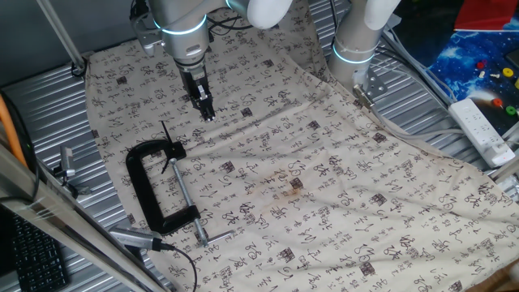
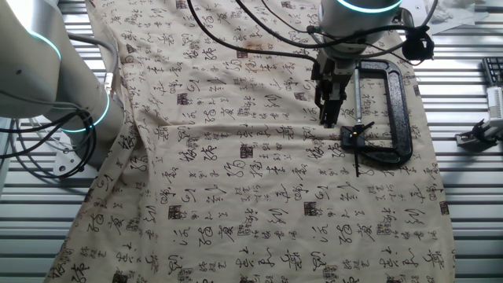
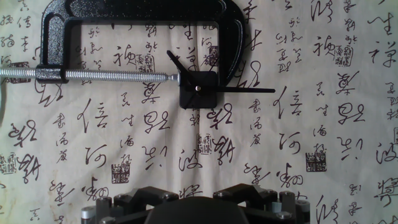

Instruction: Turn the hands of a clock

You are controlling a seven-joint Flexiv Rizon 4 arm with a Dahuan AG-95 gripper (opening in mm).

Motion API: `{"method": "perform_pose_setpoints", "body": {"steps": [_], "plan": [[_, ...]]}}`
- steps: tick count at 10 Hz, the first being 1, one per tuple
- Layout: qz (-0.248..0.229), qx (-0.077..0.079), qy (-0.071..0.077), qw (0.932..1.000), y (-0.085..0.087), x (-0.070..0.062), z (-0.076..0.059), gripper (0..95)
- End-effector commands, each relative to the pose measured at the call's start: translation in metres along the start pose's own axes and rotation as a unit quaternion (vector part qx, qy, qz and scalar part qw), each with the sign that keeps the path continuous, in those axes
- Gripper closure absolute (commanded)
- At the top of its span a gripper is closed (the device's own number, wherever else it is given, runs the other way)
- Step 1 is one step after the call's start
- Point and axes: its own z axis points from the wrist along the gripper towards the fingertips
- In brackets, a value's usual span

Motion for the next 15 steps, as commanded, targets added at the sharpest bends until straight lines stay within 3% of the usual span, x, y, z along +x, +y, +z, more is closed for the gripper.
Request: {"method": "perform_pose_setpoints", "body": {"steps": [1, 2, 15], "plan": [[0.0, 0.0, 0.0, 1.0, 0.0, 0.0002, 0.0, 0.0], [-0.021, -0.011, -0.037, 0.999, 0.0004, 0.0004, -0.001, 95.0], [-0.024, -0.01, -0.029, 0.9992, -0.0026, 0.0014, -0.0099, 95.0]]}}
